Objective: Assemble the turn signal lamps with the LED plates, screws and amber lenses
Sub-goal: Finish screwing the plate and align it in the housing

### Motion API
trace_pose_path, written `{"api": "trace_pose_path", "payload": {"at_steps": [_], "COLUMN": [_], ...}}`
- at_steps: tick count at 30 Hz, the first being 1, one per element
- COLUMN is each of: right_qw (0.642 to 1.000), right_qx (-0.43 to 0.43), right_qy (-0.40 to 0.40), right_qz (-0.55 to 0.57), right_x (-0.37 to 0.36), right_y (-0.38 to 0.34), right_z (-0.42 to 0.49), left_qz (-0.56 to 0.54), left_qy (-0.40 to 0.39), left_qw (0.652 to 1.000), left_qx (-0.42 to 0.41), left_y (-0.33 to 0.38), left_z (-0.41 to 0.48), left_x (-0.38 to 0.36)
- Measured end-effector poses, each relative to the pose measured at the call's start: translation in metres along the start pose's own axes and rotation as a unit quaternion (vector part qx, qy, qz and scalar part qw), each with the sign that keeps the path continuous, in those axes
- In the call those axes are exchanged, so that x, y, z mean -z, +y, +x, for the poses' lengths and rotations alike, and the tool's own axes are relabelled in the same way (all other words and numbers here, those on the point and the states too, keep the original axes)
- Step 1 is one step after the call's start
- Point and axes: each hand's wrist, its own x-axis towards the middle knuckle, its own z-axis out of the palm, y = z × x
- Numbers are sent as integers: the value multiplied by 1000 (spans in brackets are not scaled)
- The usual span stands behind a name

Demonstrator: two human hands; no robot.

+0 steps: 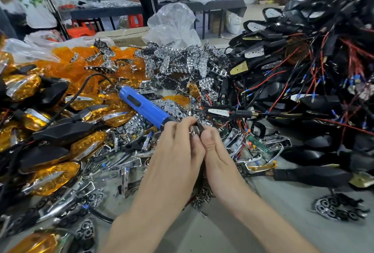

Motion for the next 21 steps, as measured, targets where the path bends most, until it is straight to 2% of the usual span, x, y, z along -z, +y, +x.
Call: {"api": "trace_pose_path", "payload": {"at_steps": [7, 14, 21], "right_qw": [1000, 999, 999], "right_qx": [12, 2, 17], "right_qy": [16, 45, 41], "right_qz": [-7, 7, 29], "right_x": [-2, -4, -6], "right_y": [-3, -1, -4], "right_z": [-4, -2, -2], "left_qz": [-88, -66, -108], "left_qy": [-2, -5, 35], "left_qw": [995, 998, 993], "left_qx": [45, 17, 44], "left_y": [-3, -2, 0], "left_z": [3, 5, 2], "left_x": [-1, 1, 5]}}
